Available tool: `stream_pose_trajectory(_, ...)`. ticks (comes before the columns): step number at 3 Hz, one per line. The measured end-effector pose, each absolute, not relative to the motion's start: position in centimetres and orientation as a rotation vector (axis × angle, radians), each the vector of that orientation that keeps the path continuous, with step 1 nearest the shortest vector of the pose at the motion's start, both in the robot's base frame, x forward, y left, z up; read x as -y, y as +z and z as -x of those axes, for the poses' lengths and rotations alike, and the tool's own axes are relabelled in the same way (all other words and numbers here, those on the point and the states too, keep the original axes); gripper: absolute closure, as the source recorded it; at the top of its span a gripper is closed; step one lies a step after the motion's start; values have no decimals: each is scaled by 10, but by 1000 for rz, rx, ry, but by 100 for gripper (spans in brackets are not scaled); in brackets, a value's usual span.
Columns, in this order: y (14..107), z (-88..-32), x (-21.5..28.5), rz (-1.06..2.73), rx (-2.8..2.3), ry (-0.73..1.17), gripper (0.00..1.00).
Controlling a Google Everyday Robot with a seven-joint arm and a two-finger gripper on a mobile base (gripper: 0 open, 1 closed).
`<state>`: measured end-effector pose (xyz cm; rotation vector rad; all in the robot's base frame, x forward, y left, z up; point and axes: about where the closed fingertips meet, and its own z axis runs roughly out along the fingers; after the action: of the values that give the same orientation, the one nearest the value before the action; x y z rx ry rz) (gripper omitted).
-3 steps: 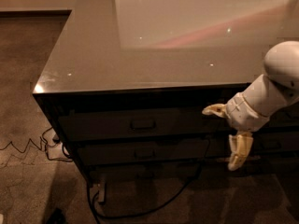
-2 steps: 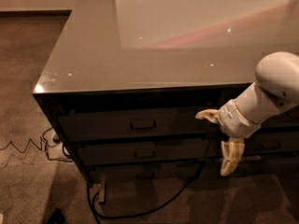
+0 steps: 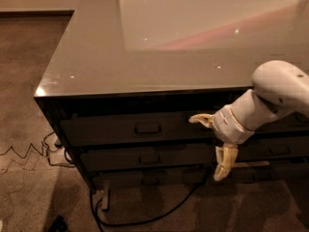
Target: Open top drawer
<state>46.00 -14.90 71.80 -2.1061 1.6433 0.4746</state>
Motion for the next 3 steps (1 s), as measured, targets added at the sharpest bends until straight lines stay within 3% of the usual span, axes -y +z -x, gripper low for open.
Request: stream_pose_trajectory(3, 705, -500, 129, 2138, -1616, 486, 0)
